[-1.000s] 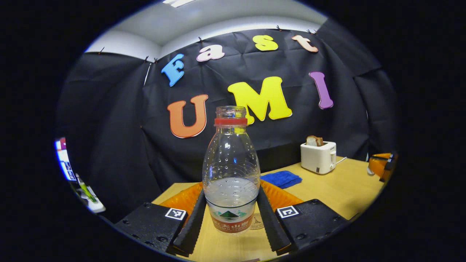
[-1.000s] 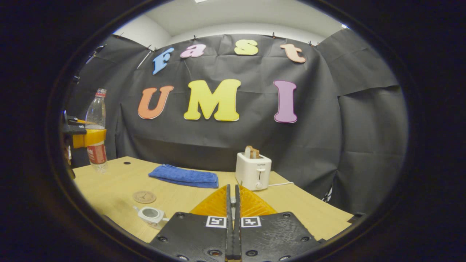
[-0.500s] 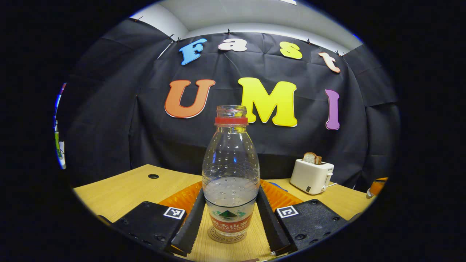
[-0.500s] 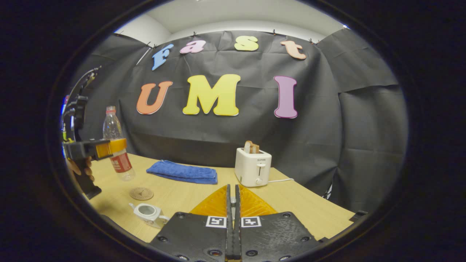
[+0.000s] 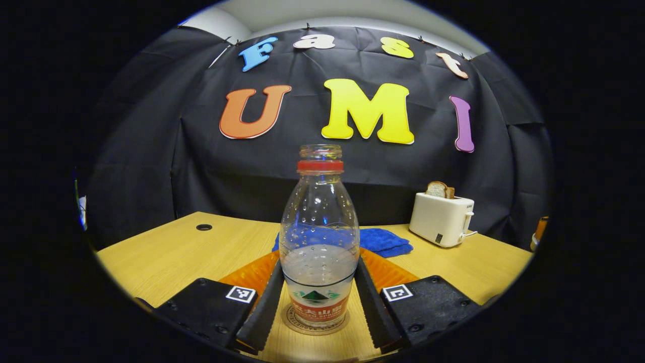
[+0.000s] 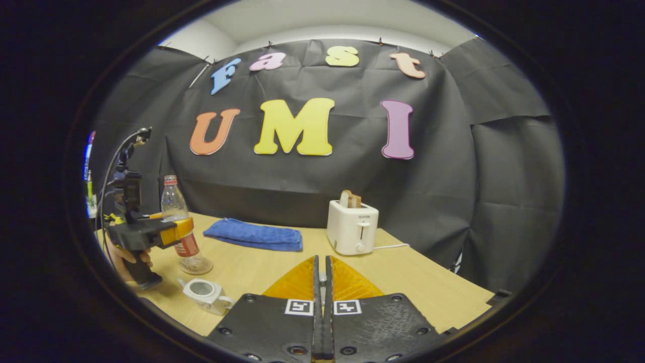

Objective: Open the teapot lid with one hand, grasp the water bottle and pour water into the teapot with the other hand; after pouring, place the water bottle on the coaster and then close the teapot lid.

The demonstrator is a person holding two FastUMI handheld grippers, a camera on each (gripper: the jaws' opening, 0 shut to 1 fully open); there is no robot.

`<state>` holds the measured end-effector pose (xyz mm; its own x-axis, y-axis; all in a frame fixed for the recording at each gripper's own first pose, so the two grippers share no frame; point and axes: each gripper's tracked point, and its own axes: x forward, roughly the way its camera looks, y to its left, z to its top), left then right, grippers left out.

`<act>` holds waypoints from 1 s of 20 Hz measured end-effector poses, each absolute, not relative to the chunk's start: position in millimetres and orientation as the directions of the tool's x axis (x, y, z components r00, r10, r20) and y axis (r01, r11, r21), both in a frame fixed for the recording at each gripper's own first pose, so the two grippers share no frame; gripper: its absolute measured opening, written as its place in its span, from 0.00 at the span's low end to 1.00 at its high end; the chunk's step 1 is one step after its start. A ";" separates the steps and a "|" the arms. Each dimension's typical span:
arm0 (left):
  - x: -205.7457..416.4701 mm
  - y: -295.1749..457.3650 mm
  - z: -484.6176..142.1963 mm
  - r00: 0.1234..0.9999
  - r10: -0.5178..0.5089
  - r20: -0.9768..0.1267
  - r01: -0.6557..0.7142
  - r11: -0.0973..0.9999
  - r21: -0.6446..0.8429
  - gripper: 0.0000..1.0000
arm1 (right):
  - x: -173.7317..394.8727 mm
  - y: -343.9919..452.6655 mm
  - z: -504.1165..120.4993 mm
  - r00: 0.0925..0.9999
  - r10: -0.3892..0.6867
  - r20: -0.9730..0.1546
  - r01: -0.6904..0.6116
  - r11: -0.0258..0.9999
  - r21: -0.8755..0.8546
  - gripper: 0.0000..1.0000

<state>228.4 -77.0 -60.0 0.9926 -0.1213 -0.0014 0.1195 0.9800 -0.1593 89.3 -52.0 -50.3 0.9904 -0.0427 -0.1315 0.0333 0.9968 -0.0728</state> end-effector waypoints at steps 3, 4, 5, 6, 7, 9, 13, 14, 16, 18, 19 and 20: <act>233.1 -80.7 -67.1 0.991 -0.130 -0.017 0.125 0.980 -0.158 0.76 | 89.6 -49.6 -50.7 0.991 -0.039 -0.130 0.029 0.996 -0.079 0.00; 234.7 -84.0 -70.1 0.990 -0.141 -0.028 0.135 0.979 -0.155 0.77 | 88.7 -49.9 -51.9 0.991 -0.038 -0.131 0.028 0.996 -0.080 0.00; 235.3 -83.6 -70.6 0.990 -0.139 -0.030 0.133 0.980 -0.146 0.77 | 89.3 -49.2 -52.4 0.990 -0.037 -0.133 0.027 0.996 -0.081 0.00; 236.8 -83.9 -69.5 0.990 -0.142 -0.021 0.138 0.980 -0.141 0.77 | 89.3 -48.5 -53.4 0.990 -0.036 -0.135 0.025 0.996 -0.080 0.00; 238.0 -82.7 -70.4 0.991 -0.134 -0.030 0.129 0.984 -0.125 0.77 | 89.8 -48.1 -53.5 0.990 -0.035 -0.136 0.024 0.997 -0.080 0.00; 239.1 -82.7 -71.3 0.991 -0.127 -0.039 0.122 0.986 -0.112 0.77 | 90.0 -48.2 -53.1 0.990 -0.037 -0.136 0.026 0.996 -0.082 0.00; 239.0 -82.6 -74.0 0.991 -0.124 -0.057 0.119 0.988 -0.096 0.79 | 89.6 -47.6 -52.3 0.990 -0.036 -0.133 0.025 0.996 -0.083 0.00; 238.0 -82.3 -76.0 0.991 -0.118 -0.064 0.112 0.989 -0.095 0.80 | 89.0 -47.0 -53.3 0.991 -0.035 -0.133 0.024 0.996 -0.084 0.00; 238.8 -81.7 -77.6 0.990 -0.121 -0.069 0.114 0.988 -0.102 0.83 | 89.2 -45.2 -53.5 0.990 -0.027 -0.136 0.016 0.997 -0.079 0.00; 237.5 -80.8 -74.6 0.990 -0.127 -0.061 0.120 0.986 -0.112 0.88 | 88.3 -44.0 -54.5 0.990 -0.021 -0.140 0.011 0.997 -0.074 0.00; 235.4 -82.8 -71.7 0.989 -0.136 -0.055 0.129 0.984 -0.119 0.90 | 88.7 -43.4 -54.2 0.990 -0.021 -0.140 0.011 0.997 -0.075 0.00; 233.3 -82.0 -67.6 0.989 -0.138 -0.047 0.131 0.984 -0.118 0.92 | 88.9 -42.1 -55.5 0.990 -0.019 -0.142 0.008 0.997 -0.074 0.00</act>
<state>233.3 -82.0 -67.6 0.9894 -0.1376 -0.0465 0.1313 0.9843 -0.1181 88.9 -42.1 -55.5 0.9896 -0.0187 -0.1423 0.0082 0.9972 -0.0740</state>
